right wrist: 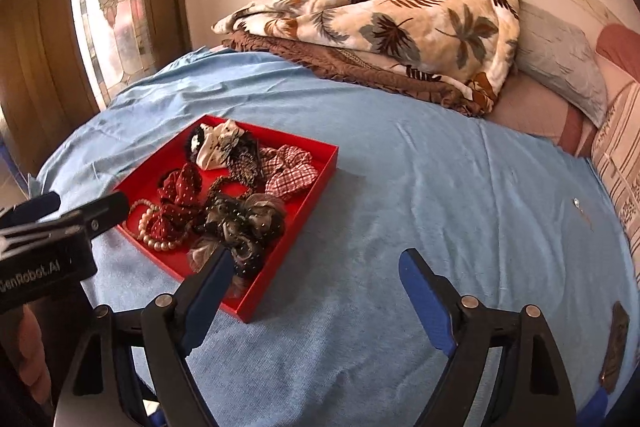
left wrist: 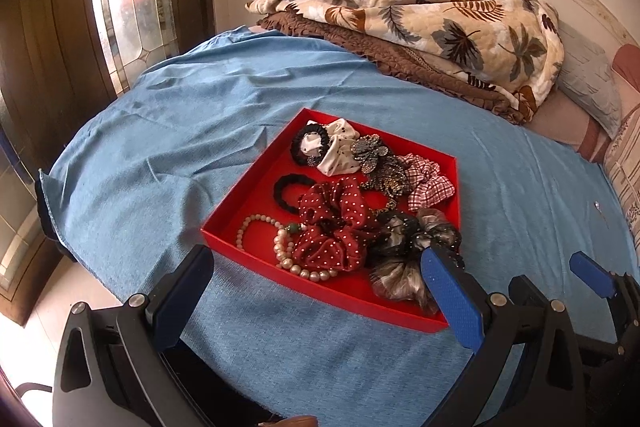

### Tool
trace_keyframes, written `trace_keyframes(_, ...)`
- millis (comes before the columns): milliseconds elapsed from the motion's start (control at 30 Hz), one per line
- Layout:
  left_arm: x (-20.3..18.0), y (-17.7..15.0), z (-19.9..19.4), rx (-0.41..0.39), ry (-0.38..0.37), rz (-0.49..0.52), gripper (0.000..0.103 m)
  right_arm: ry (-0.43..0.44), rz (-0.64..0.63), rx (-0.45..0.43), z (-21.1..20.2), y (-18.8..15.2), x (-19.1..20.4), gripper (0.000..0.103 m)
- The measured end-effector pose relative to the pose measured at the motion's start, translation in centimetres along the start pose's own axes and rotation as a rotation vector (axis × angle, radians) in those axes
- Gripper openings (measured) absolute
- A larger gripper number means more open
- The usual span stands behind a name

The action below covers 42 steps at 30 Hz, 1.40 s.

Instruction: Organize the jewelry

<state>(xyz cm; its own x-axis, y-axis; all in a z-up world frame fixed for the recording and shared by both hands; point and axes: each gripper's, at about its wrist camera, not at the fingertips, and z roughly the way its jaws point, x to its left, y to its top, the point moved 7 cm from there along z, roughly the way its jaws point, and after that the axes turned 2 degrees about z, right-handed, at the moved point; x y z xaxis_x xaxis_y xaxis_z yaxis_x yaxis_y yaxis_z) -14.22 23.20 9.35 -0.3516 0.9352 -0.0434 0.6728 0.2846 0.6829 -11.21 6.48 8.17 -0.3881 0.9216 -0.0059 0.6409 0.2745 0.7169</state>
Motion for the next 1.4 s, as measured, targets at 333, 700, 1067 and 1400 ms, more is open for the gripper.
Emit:
trace_keyframes(333,0.2,-0.2,0.0,-0.003,-0.007,-0.003,0.103,-0.032,0.03,-0.002,-0.1,-0.1,-1.1,0.089)
trace_keyframes(700,-0.5,-0.3,0.0,0.006,-0.01,0.008,0.103,-0.033,0.044,-0.001,-0.2,-0.4,-1.7,0.089)
trace_keyframes(1067,-0.8,-0.4,0.5,0.022,0.003,0.016,0.103,-0.024,0.032,0.012,0.1,-0.5,-1.0,0.09)
trace_keyframes(1400,-0.8,-0.7,0.8,0.031,0.006,0.028,0.103,-0.026,0.061,-0.021,-0.4,0.0,-1.4,0.092)
